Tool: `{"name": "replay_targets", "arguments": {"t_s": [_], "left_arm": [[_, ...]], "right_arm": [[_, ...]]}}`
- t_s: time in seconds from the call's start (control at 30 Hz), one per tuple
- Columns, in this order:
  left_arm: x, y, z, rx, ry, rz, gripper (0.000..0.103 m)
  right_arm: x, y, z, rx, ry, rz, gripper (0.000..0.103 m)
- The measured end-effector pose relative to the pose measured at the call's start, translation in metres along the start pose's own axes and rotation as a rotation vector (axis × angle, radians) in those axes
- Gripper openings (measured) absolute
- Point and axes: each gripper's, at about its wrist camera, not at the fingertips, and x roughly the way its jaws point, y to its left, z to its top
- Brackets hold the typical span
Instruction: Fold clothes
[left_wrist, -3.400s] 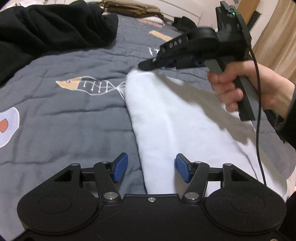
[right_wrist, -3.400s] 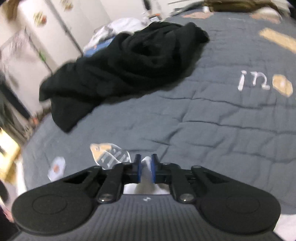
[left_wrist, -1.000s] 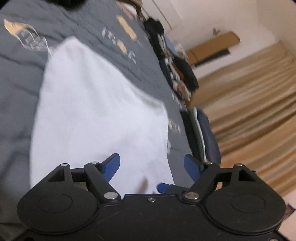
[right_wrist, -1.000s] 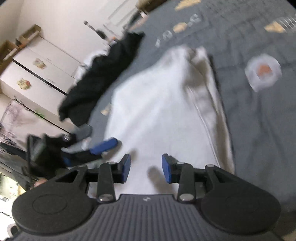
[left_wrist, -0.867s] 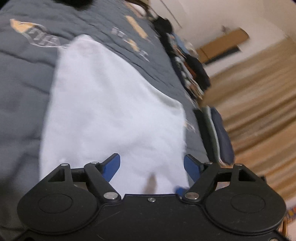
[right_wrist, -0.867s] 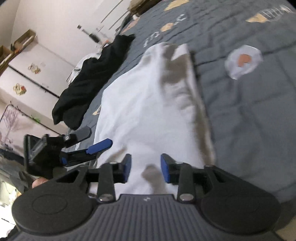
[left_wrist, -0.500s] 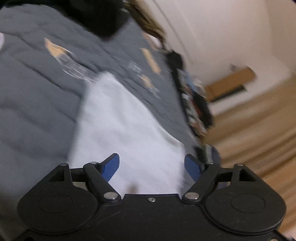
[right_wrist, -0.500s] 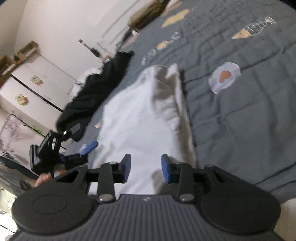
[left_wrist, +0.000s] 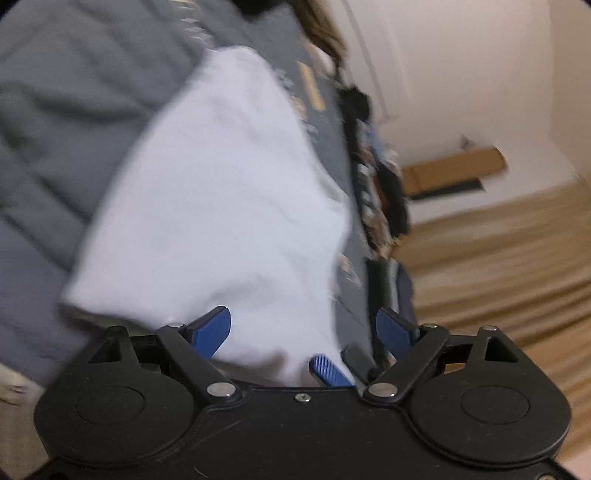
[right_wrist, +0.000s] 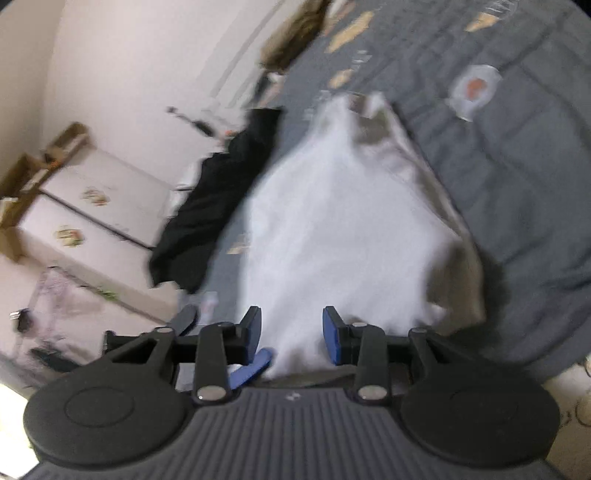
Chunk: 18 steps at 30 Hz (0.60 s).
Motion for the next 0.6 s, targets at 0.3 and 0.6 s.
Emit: {"name": "replay_targets", "arguments": {"t_s": [0.3, 0.6], "left_arm": [[-0.022, -0.006, -0.002, 0.107, -0.085, 0.083, 0.085], [-0.043, -0.033, -0.006, 0.177, -0.120, -0.022, 0.091]], "right_arm": [[-0.006, -0.025, 0.009, 0.074, -0.100, -0.084, 0.013], [-0.010, 0.019, -0.011, -0.020, -0.062, 0.146, 0.034]]}}
